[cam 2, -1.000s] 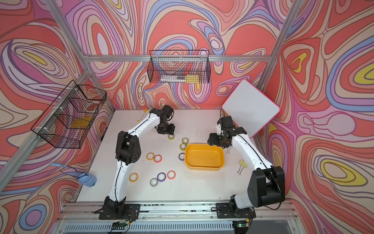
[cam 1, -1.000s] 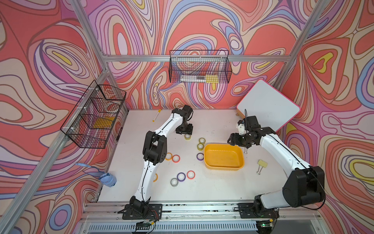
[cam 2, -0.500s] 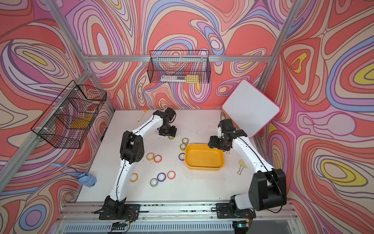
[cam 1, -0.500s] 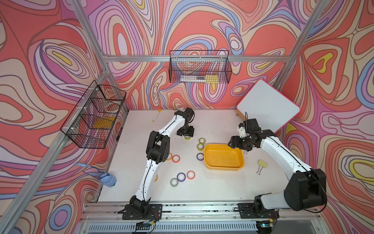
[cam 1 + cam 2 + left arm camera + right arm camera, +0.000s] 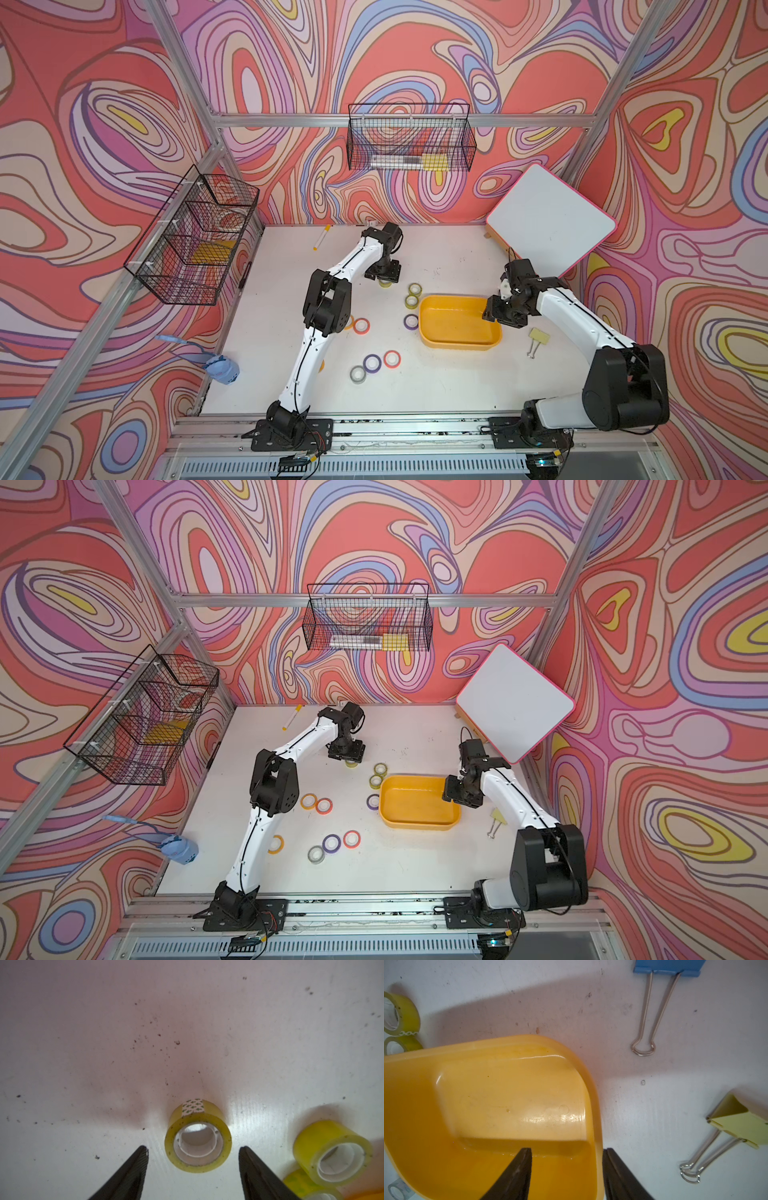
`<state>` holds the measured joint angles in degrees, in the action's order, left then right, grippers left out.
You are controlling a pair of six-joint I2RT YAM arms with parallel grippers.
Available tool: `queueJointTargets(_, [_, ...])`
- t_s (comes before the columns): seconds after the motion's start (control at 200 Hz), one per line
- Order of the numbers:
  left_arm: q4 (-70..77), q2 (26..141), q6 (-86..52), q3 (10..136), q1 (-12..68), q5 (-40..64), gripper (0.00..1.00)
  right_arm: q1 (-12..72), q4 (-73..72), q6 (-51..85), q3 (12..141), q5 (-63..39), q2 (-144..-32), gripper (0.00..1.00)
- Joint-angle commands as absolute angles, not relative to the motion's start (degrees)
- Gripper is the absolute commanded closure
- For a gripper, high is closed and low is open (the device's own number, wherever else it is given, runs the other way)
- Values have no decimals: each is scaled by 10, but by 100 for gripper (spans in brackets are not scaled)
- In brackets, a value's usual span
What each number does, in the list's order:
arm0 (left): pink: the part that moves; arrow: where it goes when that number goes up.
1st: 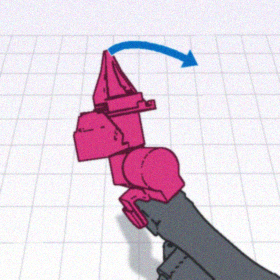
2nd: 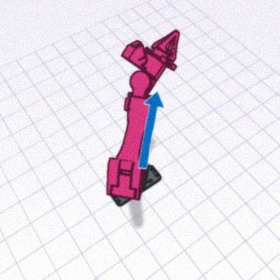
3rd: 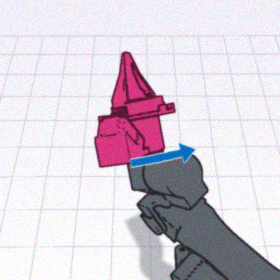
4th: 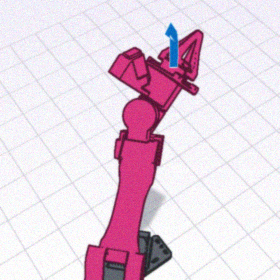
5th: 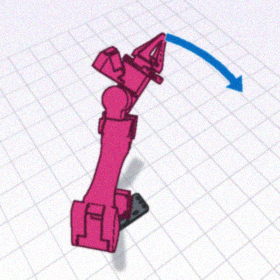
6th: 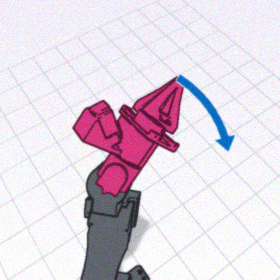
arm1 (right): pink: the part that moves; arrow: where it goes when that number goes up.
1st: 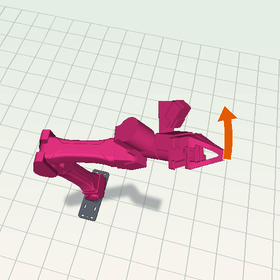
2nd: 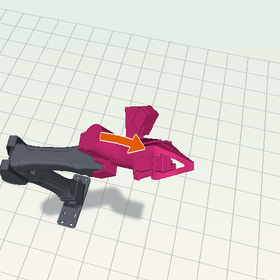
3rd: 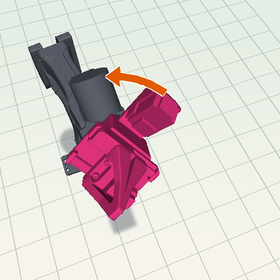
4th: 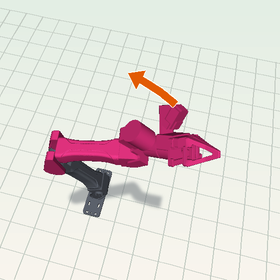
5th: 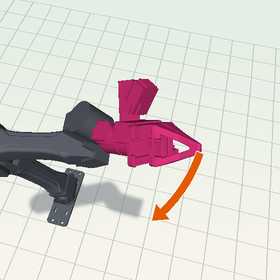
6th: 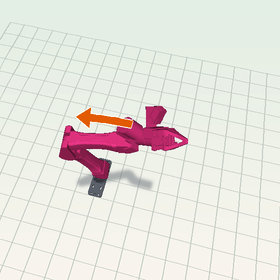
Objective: Put the transparent tape into the storage box
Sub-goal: Adjust the storage box at the center of the board.
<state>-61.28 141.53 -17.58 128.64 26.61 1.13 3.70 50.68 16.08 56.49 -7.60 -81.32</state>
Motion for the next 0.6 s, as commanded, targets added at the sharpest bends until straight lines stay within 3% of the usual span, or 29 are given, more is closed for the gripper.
queueJointTargets(0.0, [-636,1428,-165,1299,268,-1,26,29,509,172,555,-65,-796,45])
queueJointTargets(0.596, [-642,1430,-151,1298,269,-5,26,15,496,170,543,-76,-819,75])
